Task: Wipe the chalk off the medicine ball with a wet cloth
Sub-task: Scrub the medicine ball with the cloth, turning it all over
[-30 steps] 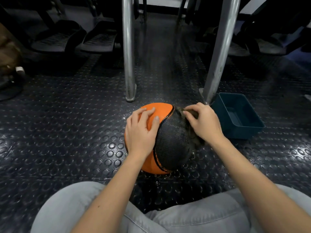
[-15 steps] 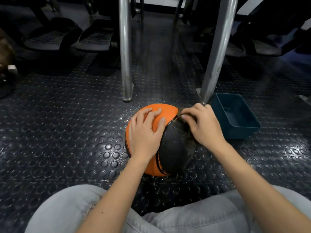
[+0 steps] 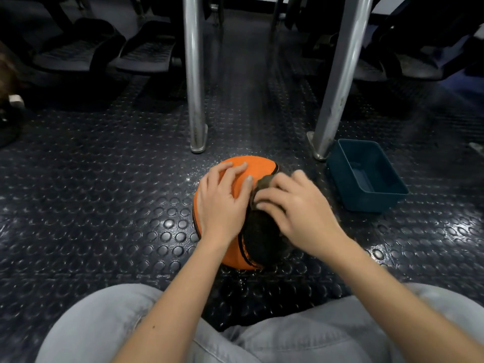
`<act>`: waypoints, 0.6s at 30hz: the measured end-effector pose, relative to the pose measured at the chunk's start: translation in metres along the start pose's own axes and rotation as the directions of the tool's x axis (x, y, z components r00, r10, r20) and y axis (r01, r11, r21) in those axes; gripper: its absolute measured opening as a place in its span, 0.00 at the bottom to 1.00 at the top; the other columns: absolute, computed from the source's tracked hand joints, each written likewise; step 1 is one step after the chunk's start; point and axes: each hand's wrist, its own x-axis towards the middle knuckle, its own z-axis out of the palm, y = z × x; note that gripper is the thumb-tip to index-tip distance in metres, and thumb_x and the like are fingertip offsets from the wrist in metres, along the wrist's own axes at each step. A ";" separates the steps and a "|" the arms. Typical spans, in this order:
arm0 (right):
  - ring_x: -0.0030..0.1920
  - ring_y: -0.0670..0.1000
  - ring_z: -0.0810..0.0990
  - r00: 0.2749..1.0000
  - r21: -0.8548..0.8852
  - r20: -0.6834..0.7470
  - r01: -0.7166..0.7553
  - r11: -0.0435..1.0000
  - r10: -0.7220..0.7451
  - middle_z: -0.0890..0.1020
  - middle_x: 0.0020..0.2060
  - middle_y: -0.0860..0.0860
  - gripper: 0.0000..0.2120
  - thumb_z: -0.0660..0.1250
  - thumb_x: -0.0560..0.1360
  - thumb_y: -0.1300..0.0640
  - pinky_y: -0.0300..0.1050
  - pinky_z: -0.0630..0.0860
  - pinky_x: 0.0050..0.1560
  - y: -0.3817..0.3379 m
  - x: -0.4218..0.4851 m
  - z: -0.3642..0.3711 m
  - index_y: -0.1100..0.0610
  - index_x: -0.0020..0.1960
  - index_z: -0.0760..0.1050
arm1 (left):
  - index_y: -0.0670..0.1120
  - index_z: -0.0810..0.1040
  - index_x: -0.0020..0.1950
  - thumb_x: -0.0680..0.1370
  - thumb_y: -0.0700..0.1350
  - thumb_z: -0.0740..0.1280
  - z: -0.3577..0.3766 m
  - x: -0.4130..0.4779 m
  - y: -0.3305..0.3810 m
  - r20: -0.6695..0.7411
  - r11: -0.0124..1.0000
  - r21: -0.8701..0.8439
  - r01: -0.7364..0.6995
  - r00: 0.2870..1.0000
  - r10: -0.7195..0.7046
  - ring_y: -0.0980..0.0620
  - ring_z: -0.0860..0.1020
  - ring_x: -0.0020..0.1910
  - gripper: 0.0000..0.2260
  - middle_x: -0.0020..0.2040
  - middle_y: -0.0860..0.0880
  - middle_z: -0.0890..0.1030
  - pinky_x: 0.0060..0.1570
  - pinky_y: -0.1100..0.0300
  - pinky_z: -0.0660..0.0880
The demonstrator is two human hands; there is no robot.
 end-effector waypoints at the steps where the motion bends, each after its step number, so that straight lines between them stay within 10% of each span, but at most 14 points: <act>1: 0.39 0.53 0.69 0.999 -0.002 0.032 0.016 1.000 -0.016 0.77 0.40 0.49 0.13 0.59 0.75 0.49 0.45 0.68 0.40 0.001 0.000 0.001 0.53 0.47 0.81 | 0.56 0.78 0.61 0.74 0.63 0.53 -0.002 0.001 -0.002 0.003 1.000 -0.009 0.005 1.000 -0.005 0.56 0.67 0.59 0.22 0.62 0.56 0.73 0.59 0.59 0.63; 7: 0.48 0.55 0.72 0.897 0.060 -0.035 -0.439 0.896 0.441 0.76 0.44 0.48 0.08 0.66 0.76 0.56 0.47 0.69 0.49 0.061 0.003 0.001 0.53 0.54 0.80 | 0.57 0.77 0.61 0.75 0.62 0.55 0.001 0.003 0.002 0.003 0.998 -0.016 0.067 0.998 -0.067 0.57 0.65 0.62 0.20 0.63 0.58 0.71 0.60 0.60 0.59; 13: 0.39 0.55 0.71 0.999 -0.026 -0.049 -0.017 1.000 0.016 0.78 0.40 0.51 0.12 0.60 0.76 0.51 0.48 0.70 0.41 -0.006 -0.001 0.011 0.54 0.47 0.81 | 0.56 0.77 0.62 0.76 0.58 0.57 -0.007 0.002 -0.001 -0.011 0.995 -0.007 0.104 0.995 -0.104 0.55 0.66 0.62 0.18 0.63 0.56 0.72 0.60 0.61 0.59; 18: 0.48 0.56 0.74 0.890 0.170 -0.077 -0.432 0.886 0.449 0.76 0.43 0.45 0.07 0.66 0.76 0.56 0.42 0.64 0.47 0.056 0.001 0.008 0.54 0.51 0.81 | 0.57 0.76 0.62 0.77 0.58 0.57 -0.004 0.003 0.003 0.005 0.994 -0.030 0.105 0.994 -0.105 0.56 0.65 0.63 0.17 0.62 0.58 0.71 0.61 0.59 0.59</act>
